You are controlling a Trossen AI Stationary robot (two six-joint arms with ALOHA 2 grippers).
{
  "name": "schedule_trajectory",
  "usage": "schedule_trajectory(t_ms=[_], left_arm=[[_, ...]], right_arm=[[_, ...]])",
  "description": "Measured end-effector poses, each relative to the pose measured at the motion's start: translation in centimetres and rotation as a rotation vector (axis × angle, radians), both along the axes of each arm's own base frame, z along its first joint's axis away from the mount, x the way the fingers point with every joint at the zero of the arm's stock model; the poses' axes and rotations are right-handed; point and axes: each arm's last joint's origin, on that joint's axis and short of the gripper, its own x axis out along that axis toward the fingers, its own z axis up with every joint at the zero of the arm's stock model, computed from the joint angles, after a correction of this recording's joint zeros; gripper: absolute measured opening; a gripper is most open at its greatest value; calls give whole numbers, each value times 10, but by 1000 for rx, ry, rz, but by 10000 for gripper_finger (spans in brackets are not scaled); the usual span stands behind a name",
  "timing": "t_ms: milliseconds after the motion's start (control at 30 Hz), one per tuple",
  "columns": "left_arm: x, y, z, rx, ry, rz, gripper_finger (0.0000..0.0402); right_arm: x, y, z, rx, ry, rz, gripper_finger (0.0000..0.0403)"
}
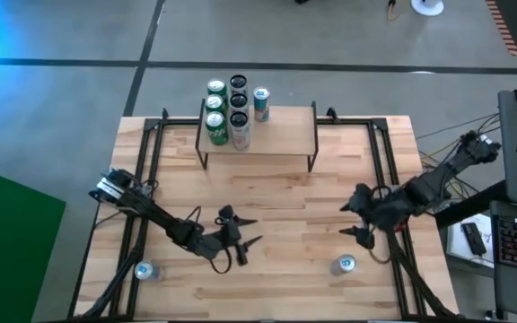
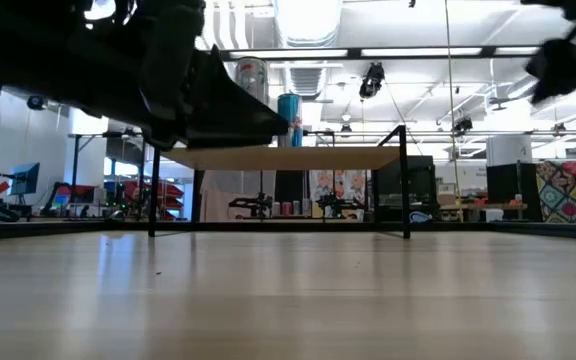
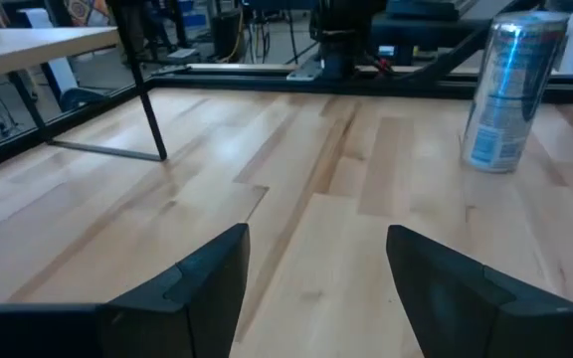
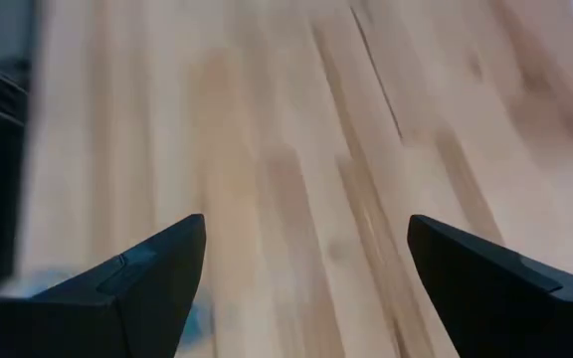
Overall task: Place canned beverage on shelf
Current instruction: Put the right blue soda can on the shelf aligned with other blue soda cans
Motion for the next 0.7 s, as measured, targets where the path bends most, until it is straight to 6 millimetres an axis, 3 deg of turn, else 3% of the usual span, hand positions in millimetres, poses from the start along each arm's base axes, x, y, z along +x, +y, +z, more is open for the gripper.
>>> schedule_trajectory(t_ms=[333, 567, 700], left_arm=[[20, -12, -4, -13, -1, -36, 224], [30, -25, -3, -13, 21, -53, 224], [28, -30, -3, 0, 40, -18, 224]], right_arm=[[-13, 19, -32, -138, 416, -192, 315], [-14, 53, -66, -125, 656, -120, 291], [-17, 73, -81, -114, 709, -68, 278]])
